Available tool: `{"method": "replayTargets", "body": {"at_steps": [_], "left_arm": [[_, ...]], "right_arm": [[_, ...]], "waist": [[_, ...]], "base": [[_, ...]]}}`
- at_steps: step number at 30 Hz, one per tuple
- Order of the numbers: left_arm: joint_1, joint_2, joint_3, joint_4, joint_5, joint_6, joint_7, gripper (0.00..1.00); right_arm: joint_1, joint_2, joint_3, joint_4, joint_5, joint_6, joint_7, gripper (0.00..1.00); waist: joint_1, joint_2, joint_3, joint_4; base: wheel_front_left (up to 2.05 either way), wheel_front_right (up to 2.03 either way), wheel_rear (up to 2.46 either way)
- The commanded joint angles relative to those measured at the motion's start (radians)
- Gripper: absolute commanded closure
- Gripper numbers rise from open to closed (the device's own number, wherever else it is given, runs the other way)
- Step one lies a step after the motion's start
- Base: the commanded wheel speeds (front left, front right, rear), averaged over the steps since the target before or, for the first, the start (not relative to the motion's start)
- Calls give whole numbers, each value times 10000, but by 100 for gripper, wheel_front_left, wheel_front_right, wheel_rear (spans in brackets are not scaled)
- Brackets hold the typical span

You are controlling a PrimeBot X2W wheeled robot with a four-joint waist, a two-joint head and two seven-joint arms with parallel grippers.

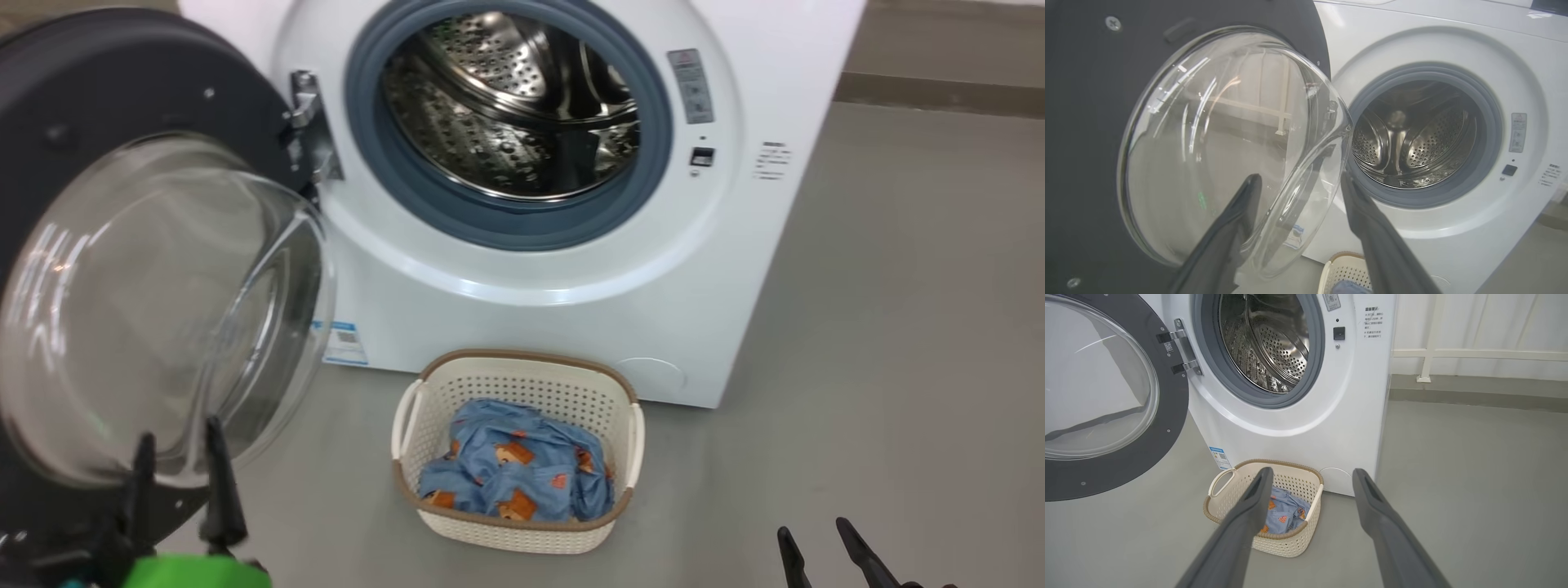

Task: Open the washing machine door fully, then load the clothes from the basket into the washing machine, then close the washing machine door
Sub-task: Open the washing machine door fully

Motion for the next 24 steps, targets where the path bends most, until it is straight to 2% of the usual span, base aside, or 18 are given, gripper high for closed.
{"method": "replayTargets", "body": {"at_steps": [1,13,24], "left_arm": [[-25,181,183,-380,-160,-66,-64,0],[1609,179,106,-117,-300,-138,-64,0],[2306,178,54,180,-511,-342,-64,0]], "right_arm": [[-392,-129,236,-297,67,27,-120,0],[-507,-128,193,-674,102,27,-120,0],[-363,-128,-8,-737,161,27,-120,0]], "waist": [[0,-1,15,-421],[0,-1,231,-1913],[0,-1,221,-2608]], "base": [[0,0,0],[0,0,0],[0,0,0]]}}
